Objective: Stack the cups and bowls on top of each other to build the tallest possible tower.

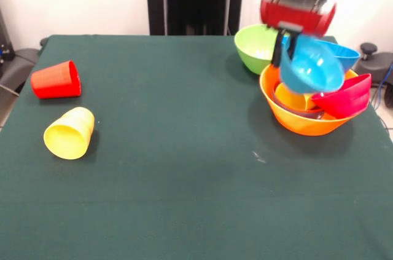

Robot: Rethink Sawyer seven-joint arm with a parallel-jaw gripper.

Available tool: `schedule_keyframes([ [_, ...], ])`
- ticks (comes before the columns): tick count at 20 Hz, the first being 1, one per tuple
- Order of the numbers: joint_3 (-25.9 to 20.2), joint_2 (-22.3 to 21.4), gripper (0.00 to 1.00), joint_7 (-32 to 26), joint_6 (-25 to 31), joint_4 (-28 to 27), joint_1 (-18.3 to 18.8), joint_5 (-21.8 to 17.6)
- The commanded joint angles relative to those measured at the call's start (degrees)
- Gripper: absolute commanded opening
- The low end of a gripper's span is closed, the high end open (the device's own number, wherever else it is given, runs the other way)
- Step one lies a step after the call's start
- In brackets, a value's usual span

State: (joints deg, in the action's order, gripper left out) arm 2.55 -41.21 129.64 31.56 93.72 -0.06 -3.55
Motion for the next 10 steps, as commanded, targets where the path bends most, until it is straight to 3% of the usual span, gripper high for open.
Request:
schedule_keyframes([
  [1,-1.7,-10.0,0.00,5.6,6.5,15.3,-2.8,3.0],
  [4,-0.1,-12.8,0.00,6.9,4.9,20.1,-4.7,3.5],
  [10,2.0,-15.6,0.00,7.7,3.6,24.0,-5.9,4.6],
])
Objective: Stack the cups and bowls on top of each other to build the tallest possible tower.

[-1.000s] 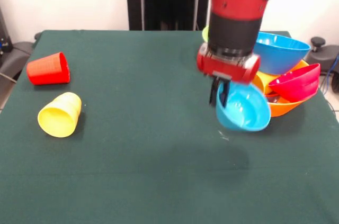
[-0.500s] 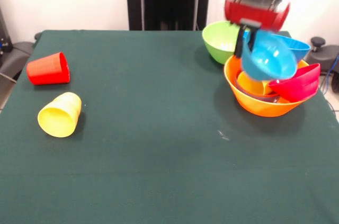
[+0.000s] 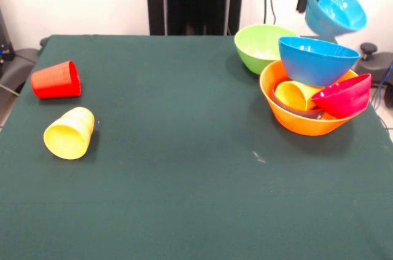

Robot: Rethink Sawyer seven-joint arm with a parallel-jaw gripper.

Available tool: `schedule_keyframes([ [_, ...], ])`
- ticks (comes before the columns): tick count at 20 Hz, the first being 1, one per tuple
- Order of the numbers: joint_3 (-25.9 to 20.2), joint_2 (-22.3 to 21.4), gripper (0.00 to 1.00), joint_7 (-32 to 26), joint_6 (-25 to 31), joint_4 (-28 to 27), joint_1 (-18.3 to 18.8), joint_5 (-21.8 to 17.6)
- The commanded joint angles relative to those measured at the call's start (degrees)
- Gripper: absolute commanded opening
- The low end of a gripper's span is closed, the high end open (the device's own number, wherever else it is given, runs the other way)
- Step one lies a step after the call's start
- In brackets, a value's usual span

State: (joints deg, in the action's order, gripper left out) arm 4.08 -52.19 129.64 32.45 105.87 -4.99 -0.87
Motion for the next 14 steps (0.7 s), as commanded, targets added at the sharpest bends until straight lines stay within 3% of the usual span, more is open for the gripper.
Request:
schedule_keyframes([
  [1,0.4,-4.8,0.00,7.5,2.5,12.2,-0.9,2.1],
  [7,0.5,-2.8,0.00,8.0,1.8,10.9,-1.3,2.0],
  [14,1.7,2.4,0.00,11.1,-1.8,8.2,-4.3,2.1],
])
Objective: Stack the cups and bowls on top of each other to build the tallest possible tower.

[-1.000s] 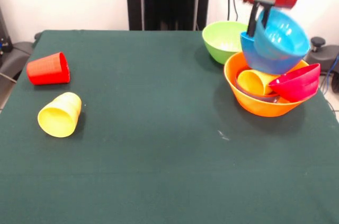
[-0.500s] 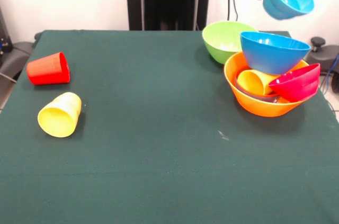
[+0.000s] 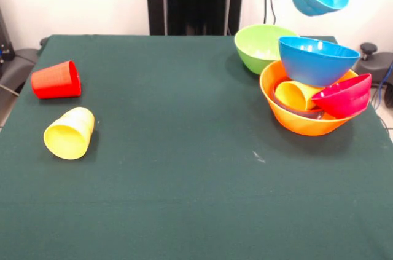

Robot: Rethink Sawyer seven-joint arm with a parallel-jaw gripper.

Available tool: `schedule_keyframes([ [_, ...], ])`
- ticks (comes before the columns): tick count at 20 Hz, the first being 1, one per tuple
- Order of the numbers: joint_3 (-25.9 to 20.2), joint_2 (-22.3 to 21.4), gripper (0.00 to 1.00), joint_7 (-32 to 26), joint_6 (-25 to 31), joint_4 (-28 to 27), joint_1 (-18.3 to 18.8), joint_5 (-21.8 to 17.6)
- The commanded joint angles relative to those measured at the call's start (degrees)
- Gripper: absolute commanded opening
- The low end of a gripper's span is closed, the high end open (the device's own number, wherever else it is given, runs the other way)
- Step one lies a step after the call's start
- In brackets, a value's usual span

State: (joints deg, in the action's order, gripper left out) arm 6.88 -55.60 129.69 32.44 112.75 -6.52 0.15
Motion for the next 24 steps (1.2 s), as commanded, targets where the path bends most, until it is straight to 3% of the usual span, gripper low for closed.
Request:
schedule_keyframes([
  [1,-0.6,6.3,0.00,11.5,-2.0,1.1,-3.3,1.0],
  [10,2.2,10.3,0.00,17.3,-3.9,-0.8,-9.9,4.3],
  [24,3.9,12.2,0.00,16.7,-5.5,-1.4,-11.9,6.3],
])
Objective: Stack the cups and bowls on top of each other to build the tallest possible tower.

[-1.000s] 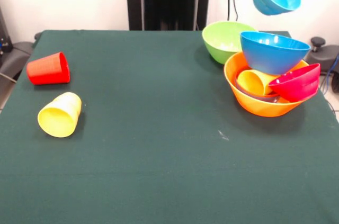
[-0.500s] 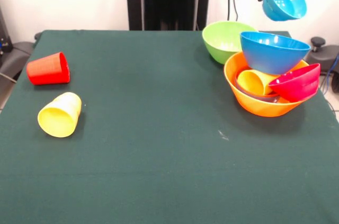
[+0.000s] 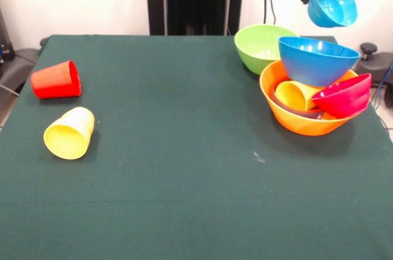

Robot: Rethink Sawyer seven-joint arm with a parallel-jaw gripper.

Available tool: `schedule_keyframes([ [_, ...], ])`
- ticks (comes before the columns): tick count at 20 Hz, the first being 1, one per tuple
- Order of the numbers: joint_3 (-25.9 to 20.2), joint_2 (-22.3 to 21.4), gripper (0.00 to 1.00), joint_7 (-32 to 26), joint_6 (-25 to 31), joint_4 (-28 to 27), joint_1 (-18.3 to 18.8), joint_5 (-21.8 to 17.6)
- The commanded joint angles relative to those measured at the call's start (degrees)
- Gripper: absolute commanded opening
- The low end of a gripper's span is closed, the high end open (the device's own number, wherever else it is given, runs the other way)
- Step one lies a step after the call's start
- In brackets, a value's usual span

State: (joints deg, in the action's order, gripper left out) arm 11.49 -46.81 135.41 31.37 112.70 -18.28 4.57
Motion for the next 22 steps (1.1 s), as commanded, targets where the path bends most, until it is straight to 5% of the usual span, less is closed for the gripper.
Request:
schedule_keyframes([
  [1,-0.6,3.5,0.00,10.8,-4.6,-1.4,-0.1,1.8],
  [6,0.8,4.4,0.00,11.5,-5.0,-2.3,-1.2,1.8],
  [7,1.6,4.7,1.00,11.5,-4.7,-2.7,-1.8,1.9],
  [22,3.9,6.5,1.00,11.4,-4.1,-4.6,-3.7,2.8],
])
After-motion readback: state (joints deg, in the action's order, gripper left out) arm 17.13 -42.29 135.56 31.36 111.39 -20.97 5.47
